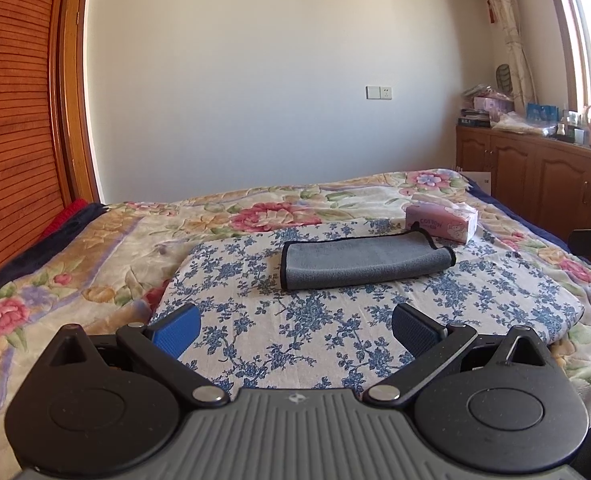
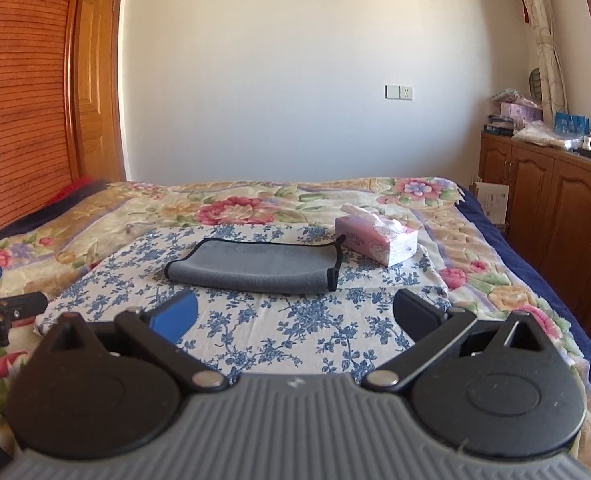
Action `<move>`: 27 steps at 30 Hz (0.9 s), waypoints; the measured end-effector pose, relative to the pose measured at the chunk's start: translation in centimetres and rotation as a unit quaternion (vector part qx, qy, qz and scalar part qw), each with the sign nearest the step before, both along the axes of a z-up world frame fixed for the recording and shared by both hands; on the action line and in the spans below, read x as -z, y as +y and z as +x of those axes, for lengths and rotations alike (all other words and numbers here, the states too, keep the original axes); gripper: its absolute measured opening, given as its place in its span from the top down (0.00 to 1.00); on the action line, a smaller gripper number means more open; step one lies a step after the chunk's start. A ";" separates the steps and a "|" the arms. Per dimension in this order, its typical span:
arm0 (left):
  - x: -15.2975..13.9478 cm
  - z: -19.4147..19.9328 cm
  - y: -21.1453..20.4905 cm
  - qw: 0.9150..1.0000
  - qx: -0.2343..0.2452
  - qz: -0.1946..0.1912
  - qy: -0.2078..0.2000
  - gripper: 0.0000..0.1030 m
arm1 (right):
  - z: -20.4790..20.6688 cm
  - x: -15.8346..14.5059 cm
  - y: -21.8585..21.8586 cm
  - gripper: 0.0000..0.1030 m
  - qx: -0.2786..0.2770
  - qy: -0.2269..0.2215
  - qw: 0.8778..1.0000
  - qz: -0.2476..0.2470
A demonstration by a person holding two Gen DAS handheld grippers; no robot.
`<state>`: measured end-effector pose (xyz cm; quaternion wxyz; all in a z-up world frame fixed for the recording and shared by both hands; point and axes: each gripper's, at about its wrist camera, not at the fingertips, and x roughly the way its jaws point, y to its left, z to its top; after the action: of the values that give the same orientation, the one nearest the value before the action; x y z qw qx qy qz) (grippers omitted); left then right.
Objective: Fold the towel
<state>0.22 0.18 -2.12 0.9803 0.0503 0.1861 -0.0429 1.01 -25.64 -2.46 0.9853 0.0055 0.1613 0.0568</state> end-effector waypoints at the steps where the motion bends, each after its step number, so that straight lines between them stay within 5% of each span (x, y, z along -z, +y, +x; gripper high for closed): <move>1: 0.0 -0.1 0.0 1.000 0.001 -0.001 -0.003 0.00 | -0.1 0.0 0.0 0.00 0.000 -0.003 1.000 -0.001; 27: -0.8 -1.2 0.4 0.999 -0.006 -0.010 -0.049 0.00 | -0.7 -0.3 -0.4 0.00 0.015 -0.043 0.999 -0.001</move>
<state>-0.98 0.55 -1.33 0.9889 0.0417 0.1381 -0.0367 0.29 -26.07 -2.20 0.9920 0.0046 0.1186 0.0421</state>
